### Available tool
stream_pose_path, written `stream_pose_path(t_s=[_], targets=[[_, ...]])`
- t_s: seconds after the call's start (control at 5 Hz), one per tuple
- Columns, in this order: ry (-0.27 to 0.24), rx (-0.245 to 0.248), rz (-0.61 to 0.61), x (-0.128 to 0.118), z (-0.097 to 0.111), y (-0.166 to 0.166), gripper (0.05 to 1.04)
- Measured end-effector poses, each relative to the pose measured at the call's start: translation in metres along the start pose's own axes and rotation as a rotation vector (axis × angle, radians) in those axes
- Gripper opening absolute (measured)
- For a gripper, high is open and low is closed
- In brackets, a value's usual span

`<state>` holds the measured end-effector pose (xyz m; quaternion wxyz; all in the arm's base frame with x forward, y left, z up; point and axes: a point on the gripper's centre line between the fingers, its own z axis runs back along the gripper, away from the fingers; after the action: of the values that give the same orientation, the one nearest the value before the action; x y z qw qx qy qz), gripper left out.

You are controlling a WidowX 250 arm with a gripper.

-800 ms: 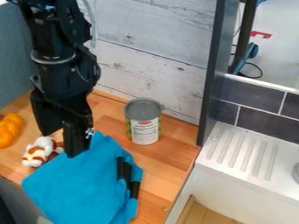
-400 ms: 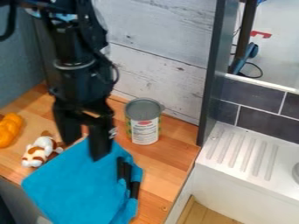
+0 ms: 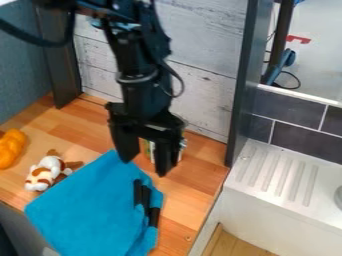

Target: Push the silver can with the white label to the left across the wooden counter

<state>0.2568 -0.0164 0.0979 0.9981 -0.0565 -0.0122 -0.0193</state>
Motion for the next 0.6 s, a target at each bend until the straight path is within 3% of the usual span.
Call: stream_pose_path(t_s=[0.2, 0.6], targets=[[-0.021, -0.056, -0.019, 0.024, -0.015, -0.010, 1.000], [-0.025, -0.093, -0.069, 0.062, -0.028, -0.028, 1.000]])
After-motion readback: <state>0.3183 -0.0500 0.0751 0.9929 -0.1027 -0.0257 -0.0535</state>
